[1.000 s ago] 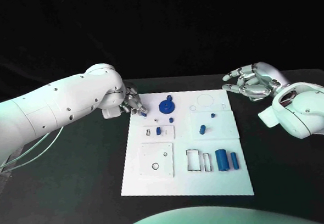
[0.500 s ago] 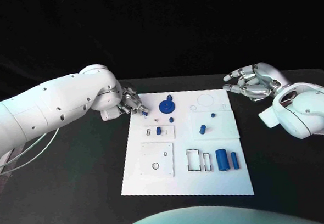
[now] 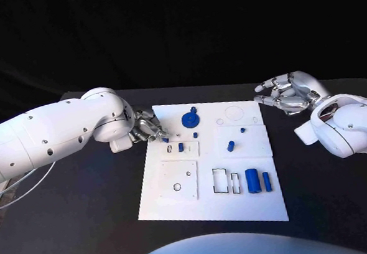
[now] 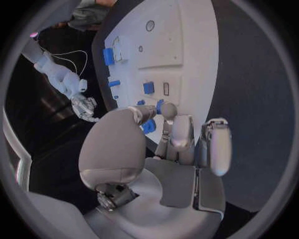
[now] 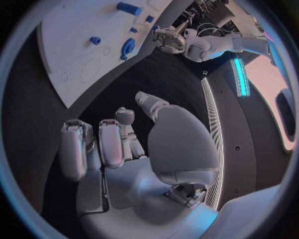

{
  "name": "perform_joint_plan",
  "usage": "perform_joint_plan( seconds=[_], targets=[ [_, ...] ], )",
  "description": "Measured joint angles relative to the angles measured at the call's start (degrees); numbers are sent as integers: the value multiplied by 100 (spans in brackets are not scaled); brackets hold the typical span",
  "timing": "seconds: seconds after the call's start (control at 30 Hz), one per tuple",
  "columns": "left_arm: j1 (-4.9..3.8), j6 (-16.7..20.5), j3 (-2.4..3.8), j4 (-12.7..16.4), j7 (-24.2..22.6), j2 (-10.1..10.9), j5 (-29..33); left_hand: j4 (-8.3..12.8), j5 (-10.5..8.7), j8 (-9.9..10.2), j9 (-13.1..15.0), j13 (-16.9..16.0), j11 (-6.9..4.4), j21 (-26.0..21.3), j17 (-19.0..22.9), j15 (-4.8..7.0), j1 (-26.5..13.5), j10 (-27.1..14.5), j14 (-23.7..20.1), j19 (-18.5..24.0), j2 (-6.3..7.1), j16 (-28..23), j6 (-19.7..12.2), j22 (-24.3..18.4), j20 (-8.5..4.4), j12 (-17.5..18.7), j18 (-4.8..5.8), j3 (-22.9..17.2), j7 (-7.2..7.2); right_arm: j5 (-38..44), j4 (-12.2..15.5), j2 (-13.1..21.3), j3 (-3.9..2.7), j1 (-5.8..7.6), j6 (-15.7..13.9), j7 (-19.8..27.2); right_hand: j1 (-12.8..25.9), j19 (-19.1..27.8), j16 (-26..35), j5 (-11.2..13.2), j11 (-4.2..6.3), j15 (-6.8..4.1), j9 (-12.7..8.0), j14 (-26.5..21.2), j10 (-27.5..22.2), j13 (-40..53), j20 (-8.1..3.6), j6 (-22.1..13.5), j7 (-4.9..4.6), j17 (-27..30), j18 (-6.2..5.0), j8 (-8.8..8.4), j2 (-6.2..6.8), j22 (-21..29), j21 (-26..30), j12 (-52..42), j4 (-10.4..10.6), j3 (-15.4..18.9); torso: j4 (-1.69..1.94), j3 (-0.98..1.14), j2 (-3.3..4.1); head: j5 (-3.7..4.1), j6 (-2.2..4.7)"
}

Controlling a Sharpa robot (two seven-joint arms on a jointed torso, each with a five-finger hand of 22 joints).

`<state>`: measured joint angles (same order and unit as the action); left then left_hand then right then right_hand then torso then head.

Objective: Assemble the parts on the task board

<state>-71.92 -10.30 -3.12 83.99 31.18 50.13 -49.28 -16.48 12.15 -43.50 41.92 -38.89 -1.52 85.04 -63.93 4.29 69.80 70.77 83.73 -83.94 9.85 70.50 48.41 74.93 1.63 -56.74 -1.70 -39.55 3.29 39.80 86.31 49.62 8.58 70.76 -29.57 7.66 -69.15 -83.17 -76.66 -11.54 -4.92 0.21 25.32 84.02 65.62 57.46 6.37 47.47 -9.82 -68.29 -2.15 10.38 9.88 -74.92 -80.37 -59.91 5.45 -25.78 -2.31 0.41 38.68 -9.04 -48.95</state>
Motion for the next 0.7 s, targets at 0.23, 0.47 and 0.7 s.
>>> perform_joint_plan(
  seconds=[0.23,0.47,0.7],
  targets=[
    [105,279,1,291,-286,147,-296,28,-6,-61,36,-68,-13,26,0,22,-23,54,22,-21,23,0,-4,0,-21,-66,0,-95,5,0,-7,-9,0,-9,2,-2,0,0,0,0,0,0,0,0,0,0,0,0,0,0,0,0,0,1,0,0,0,0,7,-7,0,-3,-15],
    [200,461,2,453,-440,220,-604,5,-12,-89,70,-74,-22,50,0,22,-67,63,22,-1,67,0,4,-1,-42,-89,0,-118,-4,0,-11,-5,2,-19,6,-4,0,0,34,0,0,0,0,0,0,0,0,0,0,8,0,23,0,1,0,0,26,27,2,-7,1,-11,-32],
    [230,476,1,498,-467,227,-810,5,-20,-90,70,-74,-22,50,0,22,-68,63,22,0,68,0,14,-1,-41,-89,0,-118,-13,1,-12,-4,2,-22,9,-7,0,0,34,0,0,0,0,0,0,0,0,0,0,8,0,23,0,1,0,0,32,32,-5,-4,9,-21,-62]
  ],
)
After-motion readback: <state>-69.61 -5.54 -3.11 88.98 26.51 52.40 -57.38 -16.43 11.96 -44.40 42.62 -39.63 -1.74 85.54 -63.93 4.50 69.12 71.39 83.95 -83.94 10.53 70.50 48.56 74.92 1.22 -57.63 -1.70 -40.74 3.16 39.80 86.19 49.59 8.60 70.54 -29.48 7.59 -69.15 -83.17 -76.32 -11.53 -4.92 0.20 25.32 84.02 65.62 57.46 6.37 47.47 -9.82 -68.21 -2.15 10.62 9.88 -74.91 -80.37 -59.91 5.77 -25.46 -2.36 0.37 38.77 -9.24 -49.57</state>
